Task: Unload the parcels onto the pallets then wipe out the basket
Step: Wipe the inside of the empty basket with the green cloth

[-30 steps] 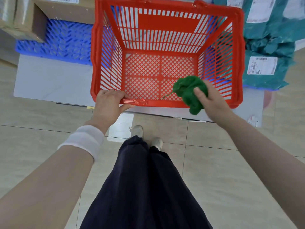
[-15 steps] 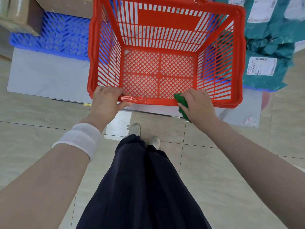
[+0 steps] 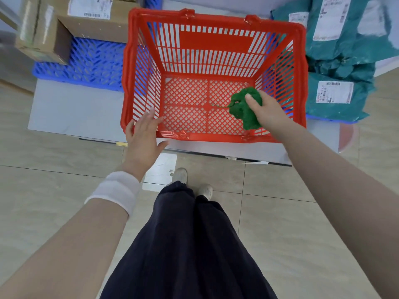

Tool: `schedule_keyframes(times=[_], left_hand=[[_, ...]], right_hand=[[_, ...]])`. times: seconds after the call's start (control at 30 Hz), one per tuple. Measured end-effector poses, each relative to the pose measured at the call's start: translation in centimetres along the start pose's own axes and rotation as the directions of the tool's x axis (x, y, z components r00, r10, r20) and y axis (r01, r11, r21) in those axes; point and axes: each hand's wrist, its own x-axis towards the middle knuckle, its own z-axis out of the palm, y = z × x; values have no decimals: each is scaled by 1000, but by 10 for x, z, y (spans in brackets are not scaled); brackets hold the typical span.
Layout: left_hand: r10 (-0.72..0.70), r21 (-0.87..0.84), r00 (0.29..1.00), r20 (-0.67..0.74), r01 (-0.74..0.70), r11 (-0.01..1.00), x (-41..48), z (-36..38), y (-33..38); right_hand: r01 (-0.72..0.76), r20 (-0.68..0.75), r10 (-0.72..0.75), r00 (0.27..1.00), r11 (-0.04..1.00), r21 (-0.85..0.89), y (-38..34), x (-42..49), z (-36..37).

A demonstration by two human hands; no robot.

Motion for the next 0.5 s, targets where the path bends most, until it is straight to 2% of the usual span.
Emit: schedule_keyframes(times=[0.07,0.1,0.13,0.17,0.2,0.23,0.27,0.3,0.33,0.4,0.5], left_hand=[[-142,-209,982,-127,114,971,-20,-1,13],[-239,-354,956,-170,167,920,-30,-1,21],[-359,-510,921,-153,237,827,-37,0,31],[-490,-657,870,-50,341,673,-40,1,41],[-595,-763,794,126,461,454,-38,4,50],[-641,-798,686,344,574,186,-33,6,59],[-606,-774,592,531,630,-64,-25,8,66],[-533,-743,556,638,627,-235,-17,9,72],[-483,-736,567,668,602,-311,-9,9,77],[-483,-760,593,644,567,-318,5,6,83],[-488,-724,543,684,588,-360,15,1,82]], right_hand=[[29,41,-32,999,997,67,7,-13,-19],[53,67,-54,996,998,21,13,-20,-24],[86,85,-81,993,995,-59,20,-26,-25],[124,101,-108,989,978,-169,28,-32,-22],[165,116,-135,984,941,-297,34,-37,-17],[203,129,-163,978,884,-420,40,-42,-8],[229,129,-190,973,823,-519,45,-45,1],[232,110,-208,972,771,-593,47,-46,9],[207,77,-207,975,735,-645,47,-45,17],[103,15,-130,991,708,-699,40,-35,27],[-28,37,67,997,771,-637,30,-15,26]])
